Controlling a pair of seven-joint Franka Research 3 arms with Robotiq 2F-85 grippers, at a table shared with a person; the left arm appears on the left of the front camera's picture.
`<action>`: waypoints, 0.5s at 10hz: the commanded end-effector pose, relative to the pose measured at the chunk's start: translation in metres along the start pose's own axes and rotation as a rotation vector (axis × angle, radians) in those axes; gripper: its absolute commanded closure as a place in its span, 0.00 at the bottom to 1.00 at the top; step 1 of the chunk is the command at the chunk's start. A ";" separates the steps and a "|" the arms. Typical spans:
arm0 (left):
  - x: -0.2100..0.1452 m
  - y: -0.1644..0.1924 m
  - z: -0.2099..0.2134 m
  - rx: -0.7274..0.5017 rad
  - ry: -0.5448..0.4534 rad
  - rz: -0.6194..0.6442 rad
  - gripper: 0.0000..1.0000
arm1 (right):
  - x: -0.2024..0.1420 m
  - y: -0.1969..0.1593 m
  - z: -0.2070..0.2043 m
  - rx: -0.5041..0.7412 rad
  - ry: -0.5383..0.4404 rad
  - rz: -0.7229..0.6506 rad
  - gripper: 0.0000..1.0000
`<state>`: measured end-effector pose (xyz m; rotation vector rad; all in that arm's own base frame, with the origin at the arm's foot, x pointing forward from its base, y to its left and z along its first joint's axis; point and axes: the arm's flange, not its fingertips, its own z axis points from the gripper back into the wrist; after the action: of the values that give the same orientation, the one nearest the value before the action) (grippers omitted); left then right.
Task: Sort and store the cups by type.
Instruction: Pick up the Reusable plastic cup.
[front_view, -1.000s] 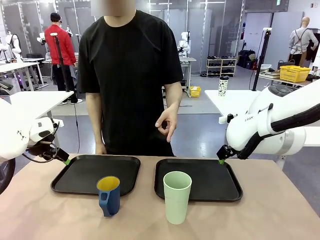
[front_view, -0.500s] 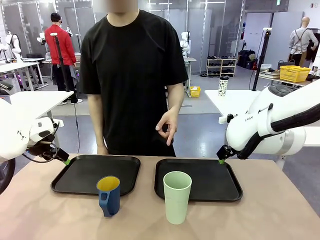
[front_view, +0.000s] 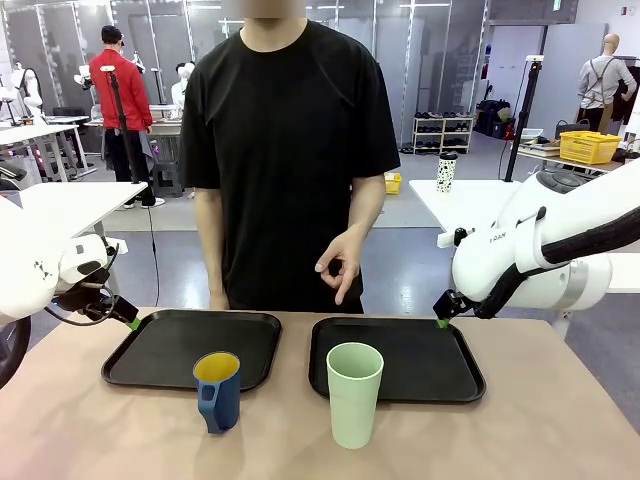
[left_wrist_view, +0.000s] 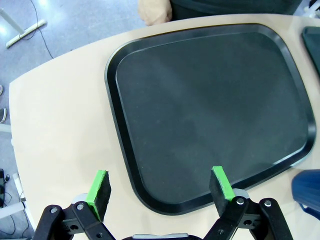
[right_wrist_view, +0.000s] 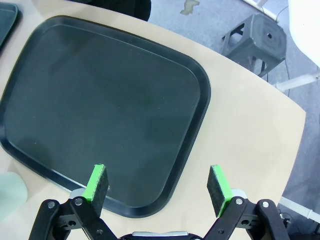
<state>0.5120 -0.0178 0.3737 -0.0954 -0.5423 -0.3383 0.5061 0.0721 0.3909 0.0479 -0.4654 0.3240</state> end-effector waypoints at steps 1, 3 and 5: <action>-0.001 -0.001 0.004 -0.002 -0.008 -0.004 0.00 | -0.009 0.005 0.010 -0.046 0.034 0.096 0.00; -0.001 -0.001 0.004 -0.002 -0.008 -0.004 0.00 | -0.032 0.018 0.036 -0.093 0.092 0.301 0.00; -0.001 -0.001 0.004 -0.002 -0.008 -0.004 0.00 | -0.049 0.022 0.059 -0.098 0.140 0.522 0.00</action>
<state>0.5118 -0.0178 0.3738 -0.0958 -0.5424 -0.3383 0.4470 0.0785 0.4070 -0.1551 -0.3548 0.6832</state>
